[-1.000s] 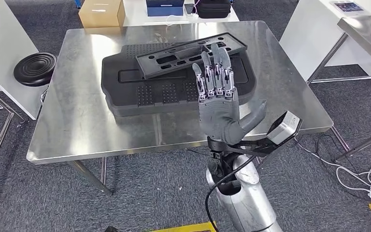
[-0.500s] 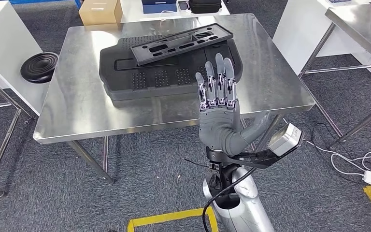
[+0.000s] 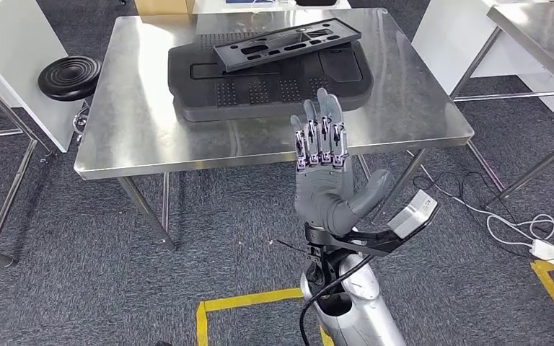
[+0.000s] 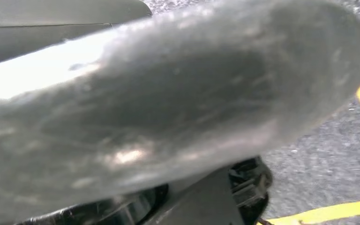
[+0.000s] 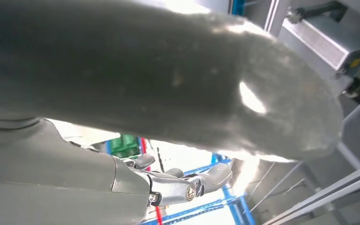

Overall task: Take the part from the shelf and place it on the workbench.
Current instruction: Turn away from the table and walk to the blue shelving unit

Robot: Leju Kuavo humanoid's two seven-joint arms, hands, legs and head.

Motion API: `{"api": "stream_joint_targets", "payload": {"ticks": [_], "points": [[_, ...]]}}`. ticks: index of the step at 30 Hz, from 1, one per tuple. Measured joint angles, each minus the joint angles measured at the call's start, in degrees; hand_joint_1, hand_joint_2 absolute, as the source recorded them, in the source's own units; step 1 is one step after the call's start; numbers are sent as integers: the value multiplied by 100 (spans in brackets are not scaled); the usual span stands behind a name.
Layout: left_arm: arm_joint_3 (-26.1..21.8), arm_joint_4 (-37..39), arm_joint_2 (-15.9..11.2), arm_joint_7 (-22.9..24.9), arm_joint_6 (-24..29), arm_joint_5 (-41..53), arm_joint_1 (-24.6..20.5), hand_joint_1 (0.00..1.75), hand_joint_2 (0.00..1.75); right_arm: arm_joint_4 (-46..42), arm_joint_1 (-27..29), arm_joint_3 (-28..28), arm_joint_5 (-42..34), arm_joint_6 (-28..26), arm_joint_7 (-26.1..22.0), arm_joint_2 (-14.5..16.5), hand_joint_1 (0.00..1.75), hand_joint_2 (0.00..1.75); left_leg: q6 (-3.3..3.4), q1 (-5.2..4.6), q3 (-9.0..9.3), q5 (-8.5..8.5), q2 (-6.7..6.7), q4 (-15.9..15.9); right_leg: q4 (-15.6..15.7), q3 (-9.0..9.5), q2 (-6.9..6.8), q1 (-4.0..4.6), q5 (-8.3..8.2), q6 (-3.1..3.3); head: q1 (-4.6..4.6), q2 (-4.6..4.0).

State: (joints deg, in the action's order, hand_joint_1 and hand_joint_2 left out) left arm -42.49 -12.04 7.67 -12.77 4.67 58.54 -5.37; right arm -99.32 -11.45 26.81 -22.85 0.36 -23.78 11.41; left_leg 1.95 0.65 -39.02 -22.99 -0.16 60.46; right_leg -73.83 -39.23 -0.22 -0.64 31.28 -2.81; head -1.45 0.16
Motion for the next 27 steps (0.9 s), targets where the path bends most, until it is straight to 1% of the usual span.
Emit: {"api": "stream_joint_targets", "payload": {"ticks": [1,2,3,4,5,6,7,8,9,10,11,12,13,14,15,16,17,18,19,20,22,23,24,25,26,27], "points": [[0,0,1,-12,14,8,0,0,0,22,-3,8,20,-16,-1,-5,0,0,-8,-4,-82,70,-1,0,276,256,0,18,-105,-16,0,1],[0,-1,5,-22,18,12,2,0,0,40,-11,19,37,-30,-2,-6,0,0,-22,-7,-150,135,-4,0,693,577,-3,46,-136,10,-1,1],[0,-1,10,-32,21,15,5,0,0,54,-20,31,56,-42,-6,-4,0,0,-45,-7,-201,203,-2,-6,1112,878,-7,75,-119,41,-8,2],[0,-1,15,-41,23,17,9,0,0,69,-30,43,72,-55,-11,-3,0,0,-72,-2,-224,272,1,-28,1423,1071,-9,104,-87,75,-10,1],[0,-1,20,-49,25,19,15,0,0,84,-41,52,88,-70,-16,-3,0,0,-106,9,-230,339,6,-61,1621,1172,-6,127,-48,101,-4,1],[0,0,22,-56,26,21,19,0,0,102,-46,62,103,-86,-21,-4,0,0,-143,18,-223,415,11,-111,1680,1165,-2,140,-79,105,0,0],[-1,1,23,-61,24,22,24,0,0,124,-49,73,115,-99,-22,-7,0,0,-178,24,-224,466,12,-156,1706,1130,2,118,-149,128,12,-1],[-1,1,23,-63,22,23,28,0,0,146,-56,87,126,-106,-22,-8,0,0,-214,26,-241,428,9,-158,1741,1112,1,93,-216,160,13,-1],[-1,2,23,-64,20,24,34,0,0,168,-58,102,134,-109,-21,-6,0,0,-244,23,-270,291,5,-81,1766,1085,-5,62,-292,201,4,0],[-2,2,21,-65,19,24,41,0,0,192,-59,113,140,-109,-19,-5,0,0,-268,23,-321,46,2,123,1782,1053,-12,32,-360,238,-1,1],[-2,2,17,-65,19,24,45,0,0,217,-60,119,143,-110,-18,-5,0,0,-292,25,-385,-255,-2,448,1772,999,-20,33,-414,261,-10,1],[-2,2,15,-65,18,24,48,0,0,241,-57,122,143,-111,-17,-5,0,0,-313,28,-449,-506,-3,832,1755,937,-26,33,-459,278,-11,1],[-2,2,13,-65,18,24,49,0,0,266,-55,125,143,-111,-17,-7,0,0,-336,35,-489,-659,-3,1173,1733,868,-31,33,-501,275,-13,1],[-2,2,10,-65,18,24,49,0,0,288,-54,127,143,-113,-17,-7,0,0,-357,45,-460,-691,-2,1368,1706,796,-36,30,-537,265,-13,1],[-2,2,7,-65,18,24,48,0,0,305,-54,129,143,-113,-17,-7,0,0,-377,60,-324,-620,-1,1342,1668,723,-38,19,-566,249,-11,1],[-2,2,4,-65,18,24,47,0,0,319,-55,130,143,-114,-17,-7,0,0,-399,81,-88,-505,0,1112,1619,652,-39,4,-585,229,-13,0],[-2,2,3,-65,17,24,40,0,0,328,-56,130,143,-114,-17,-7,0,0,-427,96,178,-470,-5,776,1563,583,-40,-9,-599,211,-14,0],[-2,2,3,-66,17,24,35,0,0,334,-59,130,143,-115,-17,-5,0,0,-432,95,405,-459,-19,453,1501,514,-41,-7,-612,189,-17,0],[-2,2,3,-67,16,24,31,0,0,338,-61,133,146,-117,-16,-4,0,0,-419,87,534,-485,-35,236,1454,461,-41,2,-631,159,-17,0],[-2,2,4,-67,16,24,29,0,0,342,-63,137,151,-119,-15,-4,0,0,-391,69,568,-532,-53,136,1427,418,-40,12,-657,121,-18,0],[-2,3,-2,-66,15,24,32,0,0,360,-67,144,165,-134,-11,-8,0,0,-280,46,505,-469,-61,112,1421,364,-31,13,-716,25,-13,0],[-2,4,-3,-66,15,24,29,0,0,372,-72,145,174,-147,-9,-14,0,0,-218,44,460,-426,-55,99,1399,321,-26,6,-694,-7,-14,0],[-3,4,-5,-65,14,24,24,0,0,385,-77,146,186,-168,-5,-21,0,0,-148,46,402,-368,-46,87,1313,251,-21,2,-597,-14,-5,1],[-3,5,-6,-66,14,24,20,0,0,397,-85,146,206,-192,-2,-29,0,0,-86,52,330,-304,-38,75,1128,159,-16,2,-423,5,2,1],[-4,4,-7,-66,16,24,15,0,0,408,-91,147,228,-225,2,-37,0,0,-47,50,256,-241,-33,75,841,51,-12,-1,-191,41,8,1],[-4,4,-9,-67,20,24,15,0,0,421,-94,147,253,-264,5,-44,0,0,-24,46,171,-175,-28,75,480,-55,-9,-1,40,75,15,1]]}}
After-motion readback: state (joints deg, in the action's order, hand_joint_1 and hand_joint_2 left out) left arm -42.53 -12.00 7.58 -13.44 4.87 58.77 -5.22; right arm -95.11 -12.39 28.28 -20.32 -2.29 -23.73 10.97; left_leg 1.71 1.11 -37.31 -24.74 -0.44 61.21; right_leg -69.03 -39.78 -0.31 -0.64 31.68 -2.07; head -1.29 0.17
